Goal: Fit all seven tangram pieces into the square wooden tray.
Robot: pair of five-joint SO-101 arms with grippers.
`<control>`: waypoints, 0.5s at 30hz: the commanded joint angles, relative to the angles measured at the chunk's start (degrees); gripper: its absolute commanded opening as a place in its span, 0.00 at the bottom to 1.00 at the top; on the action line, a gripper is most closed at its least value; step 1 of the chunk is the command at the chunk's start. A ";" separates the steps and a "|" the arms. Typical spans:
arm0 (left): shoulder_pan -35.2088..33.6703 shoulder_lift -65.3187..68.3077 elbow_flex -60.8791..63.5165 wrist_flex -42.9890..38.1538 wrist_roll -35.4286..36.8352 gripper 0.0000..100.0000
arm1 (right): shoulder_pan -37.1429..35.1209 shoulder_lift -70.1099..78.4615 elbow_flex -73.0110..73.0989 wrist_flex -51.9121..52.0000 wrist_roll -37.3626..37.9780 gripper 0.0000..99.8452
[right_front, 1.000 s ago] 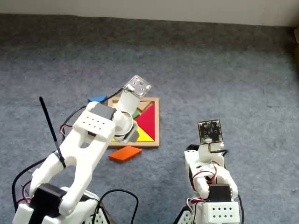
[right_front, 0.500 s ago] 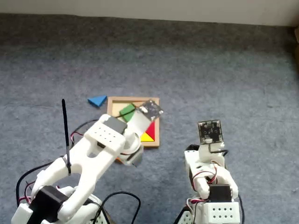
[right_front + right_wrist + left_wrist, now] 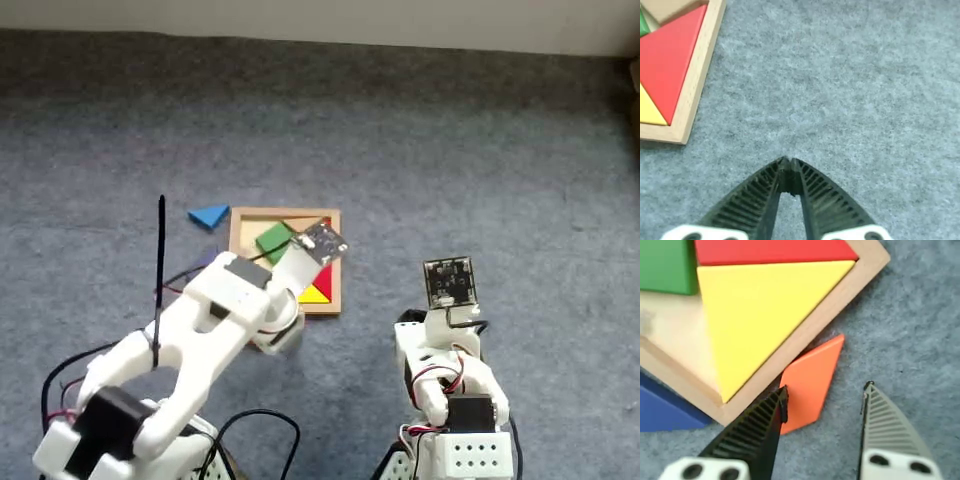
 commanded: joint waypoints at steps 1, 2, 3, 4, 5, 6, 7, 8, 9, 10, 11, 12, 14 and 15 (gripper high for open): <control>-0.84 8.04 -7.87 3.08 -0.26 0.20 | 0.92 -0.92 8.40 0.22 -0.35 0.01; -0.75 9.71 -9.27 3.87 -0.26 0.18 | 0.92 -0.92 8.40 0.22 -0.35 0.01; -0.57 11.12 -10.15 4.40 -0.35 0.17 | 0.92 -0.92 8.40 0.22 -0.35 0.01; -0.57 12.09 -11.03 5.01 -0.35 0.16 | 0.92 -0.92 8.40 0.22 -0.35 0.01; -0.57 12.62 -11.47 5.36 -0.35 0.16 | 0.92 -0.92 8.40 0.22 -0.35 0.01; -0.66 12.79 -11.65 5.36 -0.35 0.16 | 0.92 -0.92 8.40 0.22 -0.35 0.01; -0.66 12.79 -11.65 5.36 -0.35 0.16 | 0.92 -0.92 8.40 0.22 -0.35 0.01; -0.66 12.79 -11.56 5.45 -0.35 0.16 | 0.92 -0.92 8.40 0.22 -0.35 0.01; -0.66 12.79 -11.56 5.45 -0.35 0.16 | 0.92 -0.92 8.40 0.22 -0.35 0.01; -0.66 12.79 -11.56 5.54 -0.26 0.16 | 0.92 -0.92 8.40 0.22 -0.35 0.01; -0.75 12.79 -11.56 5.54 -0.26 0.15 | 0.92 -0.92 8.40 0.22 -0.35 0.01; -0.66 12.70 -11.65 5.45 -0.26 0.13 | 0.92 -0.92 8.40 0.22 -0.35 0.01; -0.31 12.53 -12.00 5.54 -0.26 0.09 | 0.92 -0.92 8.40 0.22 -0.35 0.01; 0.22 11.82 -12.09 5.54 -0.26 0.08 | 0.92 -0.92 8.40 0.22 -0.35 0.01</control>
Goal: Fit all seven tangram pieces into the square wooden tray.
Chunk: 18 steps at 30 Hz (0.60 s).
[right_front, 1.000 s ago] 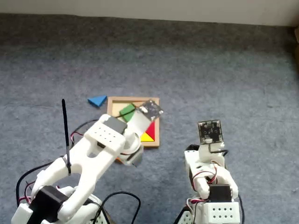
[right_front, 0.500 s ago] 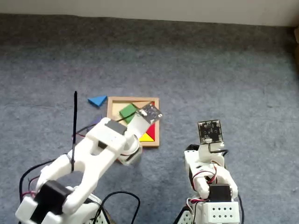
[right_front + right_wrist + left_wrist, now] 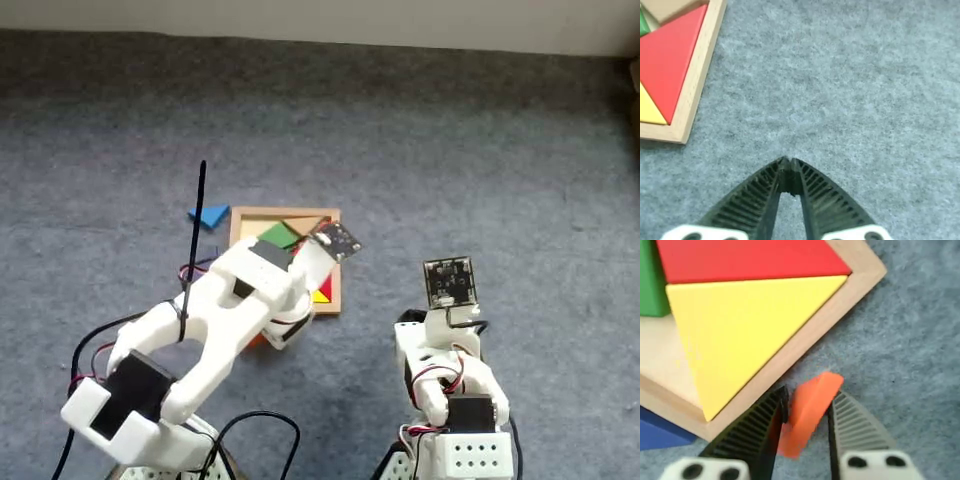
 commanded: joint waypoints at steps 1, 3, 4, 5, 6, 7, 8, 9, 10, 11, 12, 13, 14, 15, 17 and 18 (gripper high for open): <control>0.57 -1.98 -1.63 0.70 -0.44 0.07 | 0.92 -0.92 8.40 0.22 -0.35 0.01; 1.80 -5.23 -1.27 1.41 -0.44 0.05 | 0.92 -0.92 8.40 0.22 -0.35 0.01; 2.33 -7.16 -1.45 2.55 -0.44 0.04 | 0.92 -0.92 8.40 0.22 -0.35 0.01; 2.68 -9.19 -1.63 3.52 -0.44 0.04 | 0.92 -0.92 8.40 0.22 -0.35 0.01; 2.86 -11.21 -1.71 4.04 -0.35 0.03 | 0.92 -0.92 8.40 0.22 -0.35 0.01; 2.51 -12.97 -2.07 4.48 -0.35 0.02 | 0.92 -0.92 8.40 0.22 -0.35 0.01; 2.24 -14.73 -2.68 4.75 -0.35 0.01 | 0.92 -0.92 8.40 0.22 -0.35 0.01; 1.19 -15.96 -3.30 5.10 -0.35 0.00 | 0.92 -0.92 8.40 0.22 -0.35 0.01; -0.31 -16.57 -3.91 5.10 -0.35 0.00 | 0.92 -0.92 8.40 0.22 -0.35 0.01; -1.71 -16.66 -4.97 5.19 -0.44 0.00 | 0.92 -0.92 8.40 0.22 -0.35 0.01; -3.21 -16.31 -6.11 5.19 -0.70 0.00 | 0.92 -0.92 8.40 0.22 -0.35 0.01; -4.88 -15.69 -7.25 4.84 -0.79 0.00 | 0.92 -0.92 8.40 0.22 -0.35 0.01; -6.29 -14.81 -8.57 4.84 -0.79 0.00 | 0.92 -0.92 8.40 0.22 -0.35 0.01; -7.43 -13.67 -10.07 4.84 -0.88 0.00 | 0.92 -0.92 8.40 0.22 -0.35 0.01; -9.01 -10.51 -13.23 4.84 -2.73 0.00 | 0.92 -0.92 8.40 0.22 -0.35 0.01; -9.45 -8.66 -14.64 4.84 -3.43 0.00 | 0.92 -0.92 8.40 0.22 -0.35 0.01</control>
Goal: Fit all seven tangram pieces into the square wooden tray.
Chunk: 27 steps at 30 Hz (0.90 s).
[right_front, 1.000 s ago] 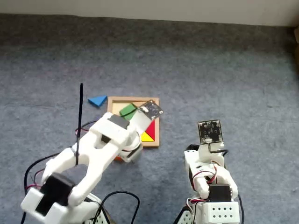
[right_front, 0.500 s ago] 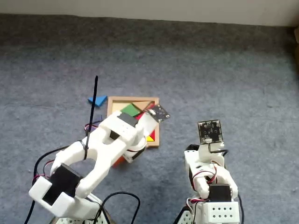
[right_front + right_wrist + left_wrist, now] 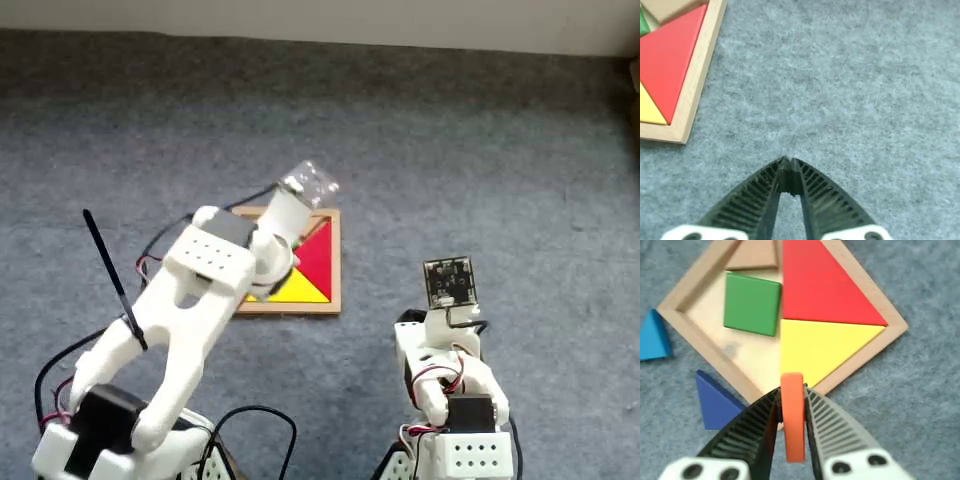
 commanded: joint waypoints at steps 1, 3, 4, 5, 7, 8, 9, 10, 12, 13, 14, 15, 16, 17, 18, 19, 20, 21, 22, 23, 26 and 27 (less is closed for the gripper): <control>-3.21 5.76 -8.31 0.18 -2.99 0.00 | 0.92 -0.92 8.40 0.22 -0.35 0.01; -3.74 9.71 -10.86 0.09 -3.25 0.00 | 0.92 -0.92 8.40 0.22 -0.35 0.01; -3.82 11.74 -12.18 0.09 -3.25 0.00 | 0.92 -0.92 8.40 0.22 -0.35 0.01; -3.82 13.58 -13.41 0.09 -3.08 0.00 | 0.92 -0.92 8.40 0.22 -0.35 0.01; -3.82 16.66 -15.52 0.09 -2.99 0.00 | 0.92 -0.92 8.40 0.22 -0.35 0.01; -3.65 17.98 -16.48 0.09 -2.99 0.00 | 0.92 -0.92 8.40 0.22 -0.35 0.01; -3.65 19.03 -17.36 0.09 -2.90 0.00 | 0.92 -0.92 8.40 0.22 -0.35 0.01; -3.65 20.00 -18.07 0.09 -2.90 0.00 | 0.92 -0.92 8.40 0.22 -0.35 0.01; -3.91 21.67 -19.38 0.09 -2.90 0.00 | 0.92 -0.92 8.40 0.22 -0.35 0.01; -3.91 22.37 -19.82 0.09 -2.90 0.00 | 0.92 -0.92 8.40 0.22 -0.35 0.01; -3.91 22.90 -20.00 0.09 -2.90 0.01 | 0.92 -0.92 8.40 0.22 -0.35 0.01; -3.91 23.34 -20.09 0.09 -2.90 0.02 | 0.92 -0.92 8.40 0.22 -0.35 0.01; -3.91 23.69 -20.09 0.18 -2.90 0.05 | 0.92 -0.92 8.40 0.22 -0.35 0.01; -4.09 24.13 -20.09 0.18 -2.90 0.09 | 0.92 -0.92 8.40 0.22 -0.35 0.01; -4.09 24.31 -20.09 0.18 -2.90 0.13 | 0.92 -0.92 8.40 0.22 -0.35 0.01; -4.18 24.31 -20.09 0.18 -2.90 0.16 | 0.92 -0.92 8.40 0.22 -0.35 0.01; -4.44 24.13 -20.09 0.18 -2.81 0.19 | 0.92 -0.92 8.40 0.22 -0.35 0.01; -4.88 23.96 -20.18 0.18 -2.29 0.20 | 0.92 -0.92 8.40 0.22 -0.35 0.01; -5.41 23.87 -20.26 0.18 -1.76 0.20 | 0.92 -0.92 8.40 0.22 -0.35 0.01; -5.67 23.78 -20.53 0.09 -1.67 0.20 | 0.92 -0.92 8.40 0.22 -0.35 0.01; -7.52 24.31 -23.08 0.53 -2.02 0.20 | 0.92 -0.92 8.40 0.22 -0.35 0.01; -8.22 24.40 -23.52 0.53 -2.02 0.20 | 0.92 -0.92 8.40 0.22 -0.35 0.01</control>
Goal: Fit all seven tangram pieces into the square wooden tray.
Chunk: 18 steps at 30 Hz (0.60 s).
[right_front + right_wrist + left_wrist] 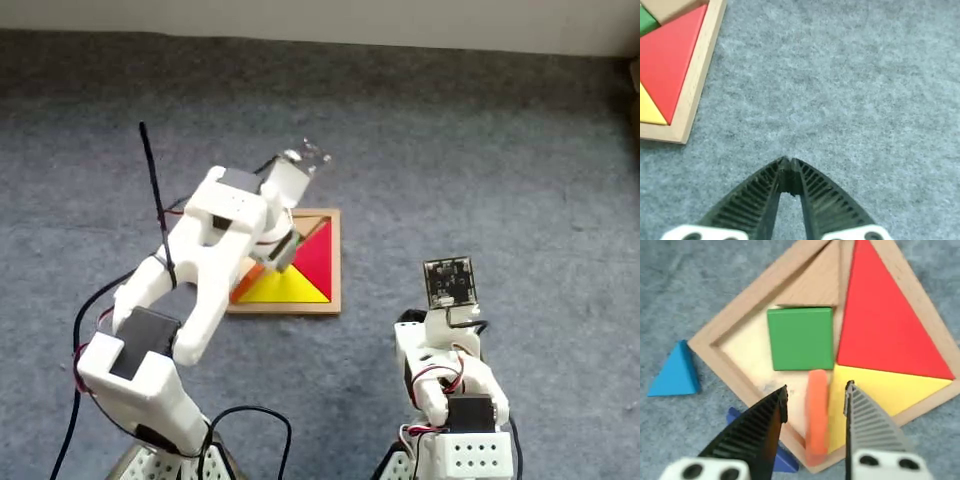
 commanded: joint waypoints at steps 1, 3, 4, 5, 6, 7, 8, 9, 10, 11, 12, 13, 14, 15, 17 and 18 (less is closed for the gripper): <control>-3.65 -0.40 -4.44 0.35 0.35 0.20 | 0.92 -0.92 8.40 0.22 -0.35 0.01; -4.88 -0.57 -4.70 0.18 0.26 0.20 | 0.92 -0.92 8.40 0.22 -0.35 0.01; -5.49 -0.40 -5.14 0.18 0.26 0.20 | 0.92 -0.92 8.40 0.22 -0.35 0.01; -6.20 -0.40 -5.32 0.18 0.26 0.20 | 0.92 -0.92 8.40 0.22 -0.35 0.01; -6.73 -0.40 -5.58 0.18 0.18 0.20 | 0.92 -0.92 8.40 0.22 -0.35 0.01; -7.25 -0.40 -5.58 0.18 -0.18 0.20 | 0.92 -0.92 8.40 0.22 -0.35 0.01; -7.52 -0.40 -5.58 0.18 -1.23 0.20 | 0.92 -0.92 8.40 0.22 -0.35 0.01; -7.78 -0.40 -5.58 0.18 -2.20 0.20 | 0.92 -0.92 8.40 0.22 -0.35 0.01; -7.87 -0.40 -5.58 0.18 -2.81 0.20 | 0.92 -0.92 8.40 0.22 -0.35 0.01; -8.13 -0.40 -5.49 0.18 -2.99 0.20 | 0.92 -0.92 8.40 0.22 -0.35 0.01; -8.57 -0.40 -5.58 0.18 -2.90 0.20 | 0.92 -0.92 8.40 0.22 -0.35 0.01; -8.84 -0.40 -5.58 0.18 -2.90 0.20 | 0.92 -0.92 8.40 0.22 -0.35 0.01; -9.01 -0.40 -5.67 0.18 -2.90 0.20 | 0.92 -0.92 8.40 0.22 -0.35 0.01; -9.10 -0.48 -5.67 0.18 -2.99 0.20 | 0.92 -0.92 8.40 0.22 -0.35 0.01; -8.92 -0.92 -5.67 0.44 -2.99 0.20 | 0.92 -0.92 8.40 0.22 -0.35 0.01; -8.66 -1.01 -5.67 0.53 -2.99 0.20 | 0.92 -0.92 8.40 0.22 -0.35 0.01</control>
